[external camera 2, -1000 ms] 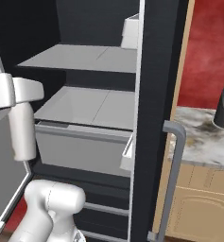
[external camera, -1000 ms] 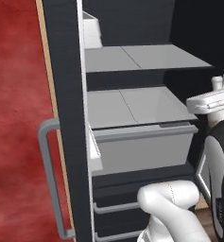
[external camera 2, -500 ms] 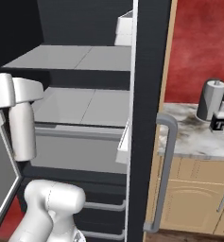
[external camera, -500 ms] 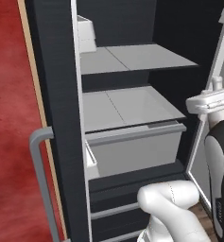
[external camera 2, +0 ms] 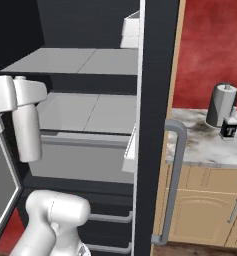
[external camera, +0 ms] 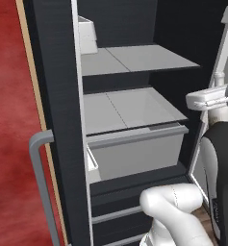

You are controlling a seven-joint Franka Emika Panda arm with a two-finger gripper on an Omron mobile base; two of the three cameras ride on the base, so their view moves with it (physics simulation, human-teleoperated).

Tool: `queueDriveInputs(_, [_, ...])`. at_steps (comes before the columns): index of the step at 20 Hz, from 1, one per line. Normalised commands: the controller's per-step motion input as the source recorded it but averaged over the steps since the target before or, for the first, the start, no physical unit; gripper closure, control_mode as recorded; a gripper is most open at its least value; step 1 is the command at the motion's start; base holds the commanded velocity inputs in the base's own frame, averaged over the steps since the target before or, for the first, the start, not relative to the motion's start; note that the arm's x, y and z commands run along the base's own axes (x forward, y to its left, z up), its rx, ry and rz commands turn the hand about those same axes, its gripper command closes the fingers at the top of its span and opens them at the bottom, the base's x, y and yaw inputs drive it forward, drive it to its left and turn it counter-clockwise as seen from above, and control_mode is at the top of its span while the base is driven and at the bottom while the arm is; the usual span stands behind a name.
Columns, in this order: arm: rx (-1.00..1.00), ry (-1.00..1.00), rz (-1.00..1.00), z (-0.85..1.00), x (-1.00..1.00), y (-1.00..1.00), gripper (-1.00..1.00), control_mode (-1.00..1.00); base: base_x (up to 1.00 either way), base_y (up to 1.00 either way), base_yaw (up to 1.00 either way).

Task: Place the liquors on the top shelf of the fridge to keep them out of children's reach, and place the lime on lower shelves for easy access.

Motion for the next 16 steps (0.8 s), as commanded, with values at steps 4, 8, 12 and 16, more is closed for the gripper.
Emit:
queueDriveInputs(4, [0.02, -0.28, 0.0, 0.07, 0.2, 0.0, 1.0, -1.0, 0.0, 0.0, 0.0])
queueDriveInputs(8, [0.01, -0.24, 0.0, 0.2, 0.22, 0.0, 1.0, -1.0, 0.0, 0.0, 0.0])
queueDriveInputs(12, [0.0, -0.15, 0.0, 0.33, 0.23, 0.0, 1.0, -1.0, 0.0, 0.0, 0.0])
queueDriveInputs(16, [0.0, -0.03, 0.0, 0.41, 0.25, 0.01, 1.0, -1.0, 0.0, 0.0, 0.0])
